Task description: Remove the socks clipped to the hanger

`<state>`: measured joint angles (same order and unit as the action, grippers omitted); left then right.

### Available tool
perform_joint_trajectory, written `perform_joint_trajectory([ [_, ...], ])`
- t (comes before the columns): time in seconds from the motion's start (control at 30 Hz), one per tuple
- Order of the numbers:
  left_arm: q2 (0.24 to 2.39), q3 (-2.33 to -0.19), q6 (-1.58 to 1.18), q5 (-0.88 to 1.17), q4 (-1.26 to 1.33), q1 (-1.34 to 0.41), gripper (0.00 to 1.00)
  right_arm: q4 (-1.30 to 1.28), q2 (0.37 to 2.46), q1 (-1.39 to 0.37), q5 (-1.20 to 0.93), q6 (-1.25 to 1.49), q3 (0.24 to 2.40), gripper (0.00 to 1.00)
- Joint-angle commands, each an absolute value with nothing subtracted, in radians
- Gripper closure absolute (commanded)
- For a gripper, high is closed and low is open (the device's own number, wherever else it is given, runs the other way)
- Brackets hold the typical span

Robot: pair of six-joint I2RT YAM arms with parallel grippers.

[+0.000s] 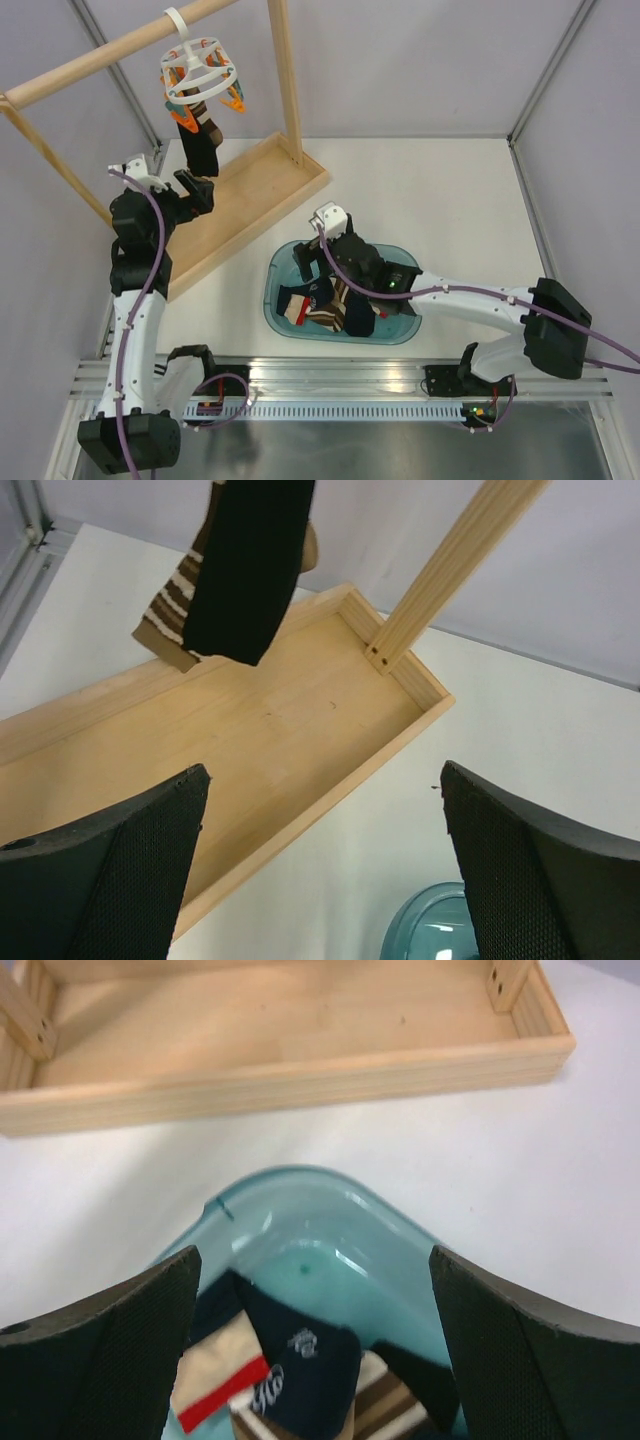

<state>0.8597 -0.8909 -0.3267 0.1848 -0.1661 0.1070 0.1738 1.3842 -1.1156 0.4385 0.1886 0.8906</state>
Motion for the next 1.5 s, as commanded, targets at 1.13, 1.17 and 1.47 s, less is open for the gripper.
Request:
perform_joint_trajectory([
  [1.13, 1.003, -0.93, -0.422, 0.377, -0.123, 0.407, 0.0, 0.77, 2.687, -0.865, -0.047, 0.195, 2.465, 0.02],
  [1.17, 1.003, -0.93, -0.422, 0.38, -0.123, 0.408, 0.0, 0.769, 2.7, -0.865, -0.054, 0.199, 2.473, 0.02],
  [1.47, 1.0, -0.927, -0.422, 0.391, -0.118, 0.411, 0.0, 0.724, 2.784, -0.862, -0.112, 0.206, 2.549, 0.02],
])
